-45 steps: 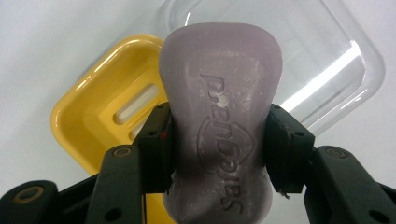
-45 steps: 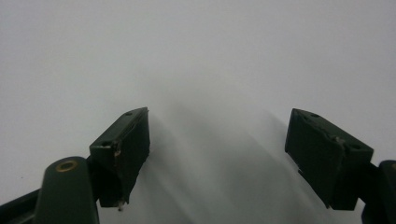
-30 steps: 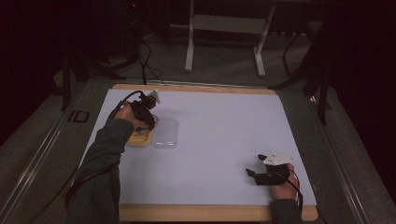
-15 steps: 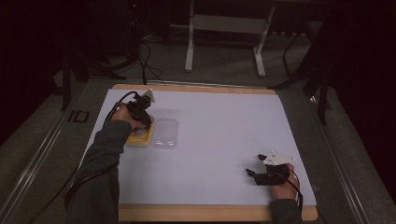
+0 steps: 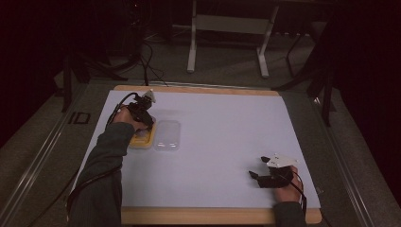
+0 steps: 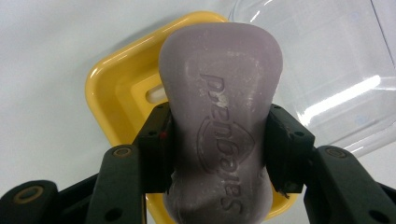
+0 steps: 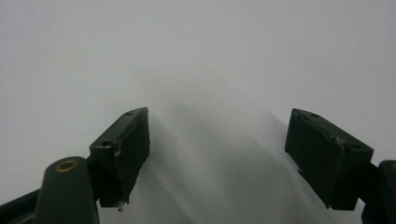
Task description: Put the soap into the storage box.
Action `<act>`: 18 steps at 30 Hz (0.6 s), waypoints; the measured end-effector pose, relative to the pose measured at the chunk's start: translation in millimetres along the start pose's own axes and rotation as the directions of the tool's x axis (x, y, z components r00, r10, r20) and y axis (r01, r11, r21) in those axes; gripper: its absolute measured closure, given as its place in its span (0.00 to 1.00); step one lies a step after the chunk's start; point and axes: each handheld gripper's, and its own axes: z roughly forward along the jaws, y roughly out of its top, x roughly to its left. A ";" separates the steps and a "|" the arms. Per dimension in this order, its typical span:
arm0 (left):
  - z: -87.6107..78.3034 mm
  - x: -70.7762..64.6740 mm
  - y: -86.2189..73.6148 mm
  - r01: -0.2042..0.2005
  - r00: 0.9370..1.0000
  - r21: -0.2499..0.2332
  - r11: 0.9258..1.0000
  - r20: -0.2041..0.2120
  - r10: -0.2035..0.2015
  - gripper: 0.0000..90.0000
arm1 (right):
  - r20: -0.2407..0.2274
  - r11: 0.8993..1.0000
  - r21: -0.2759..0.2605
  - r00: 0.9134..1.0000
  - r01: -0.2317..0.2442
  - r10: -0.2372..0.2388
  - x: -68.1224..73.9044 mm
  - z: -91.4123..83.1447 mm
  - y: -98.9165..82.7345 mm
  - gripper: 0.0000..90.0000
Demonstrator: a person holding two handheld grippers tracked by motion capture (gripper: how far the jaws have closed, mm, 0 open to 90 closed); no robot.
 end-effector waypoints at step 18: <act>0.0 4.8 -0.5 0.066 0.998 -0.026 0.997 -0.004 -0.066 0.56 | -0.001 1.000 0.002 1.000 0.001 -0.001 0.1 0.3 0.1 0.24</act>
